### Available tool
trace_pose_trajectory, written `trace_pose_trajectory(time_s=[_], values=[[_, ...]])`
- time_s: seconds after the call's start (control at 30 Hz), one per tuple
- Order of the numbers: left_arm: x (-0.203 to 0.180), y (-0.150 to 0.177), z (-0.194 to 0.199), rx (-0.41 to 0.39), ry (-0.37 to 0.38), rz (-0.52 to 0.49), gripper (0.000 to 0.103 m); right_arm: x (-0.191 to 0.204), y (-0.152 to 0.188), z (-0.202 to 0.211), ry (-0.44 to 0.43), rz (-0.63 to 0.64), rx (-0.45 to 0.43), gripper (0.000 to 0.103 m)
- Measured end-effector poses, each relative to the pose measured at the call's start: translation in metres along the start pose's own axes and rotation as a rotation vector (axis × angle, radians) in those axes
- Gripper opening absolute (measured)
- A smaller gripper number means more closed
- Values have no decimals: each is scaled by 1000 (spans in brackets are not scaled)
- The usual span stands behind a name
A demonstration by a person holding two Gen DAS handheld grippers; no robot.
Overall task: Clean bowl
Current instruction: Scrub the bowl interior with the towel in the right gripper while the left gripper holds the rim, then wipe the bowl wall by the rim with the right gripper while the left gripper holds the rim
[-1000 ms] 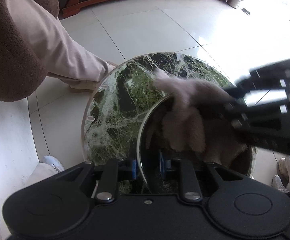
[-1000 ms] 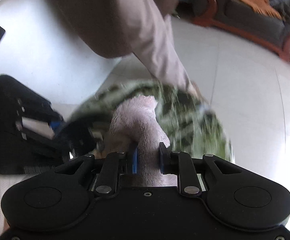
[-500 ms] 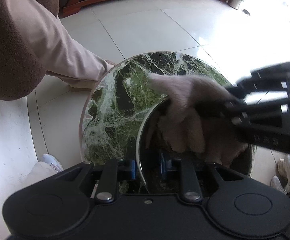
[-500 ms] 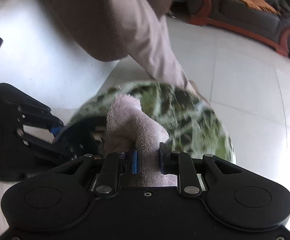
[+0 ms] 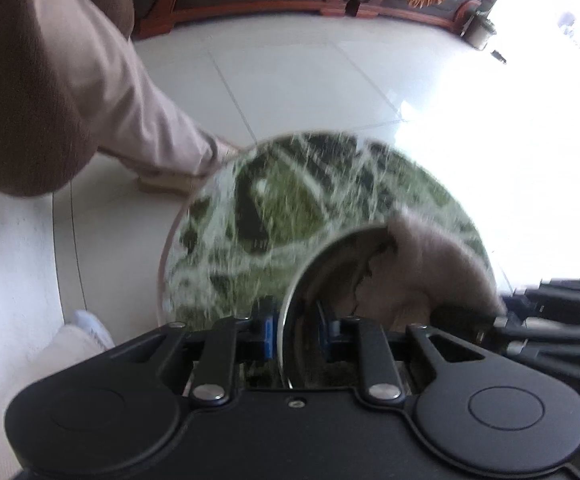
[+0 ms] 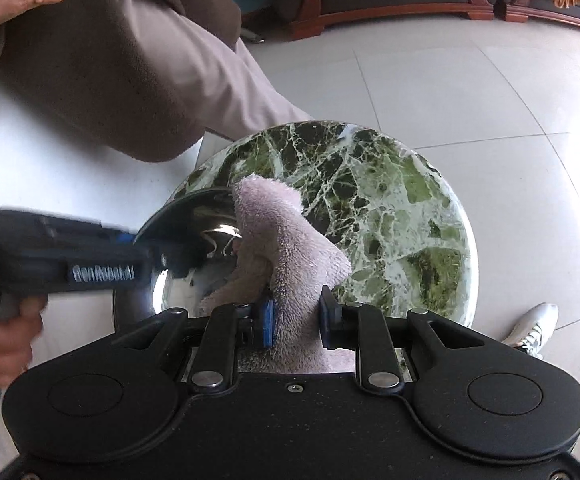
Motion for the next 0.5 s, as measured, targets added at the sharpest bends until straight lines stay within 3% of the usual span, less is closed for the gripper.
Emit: trace_pose_trajectory(time_s=[0.23, 0.33, 0.5], values=[[4, 17, 1, 65, 15, 6, 11, 8, -15, -5, 2, 146, -16, 21], [0, 28, 9, 97, 26, -22, 13, 17, -32, -11, -6, 280, -34, 21], [1, 10, 13, 64, 26, -62, 13, 35, -46, -14, -12, 527, -57, 21]])
Point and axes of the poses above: each gripper's, at about its wrist camera, not at the fingertips, and z roughly against the way its jaws point, x to its left, y to its underside, the point moved 9 cm from there along -z, roughly the way its jaws point, and after that the axes turned 14 degrees about y, right-handed, at the moved point
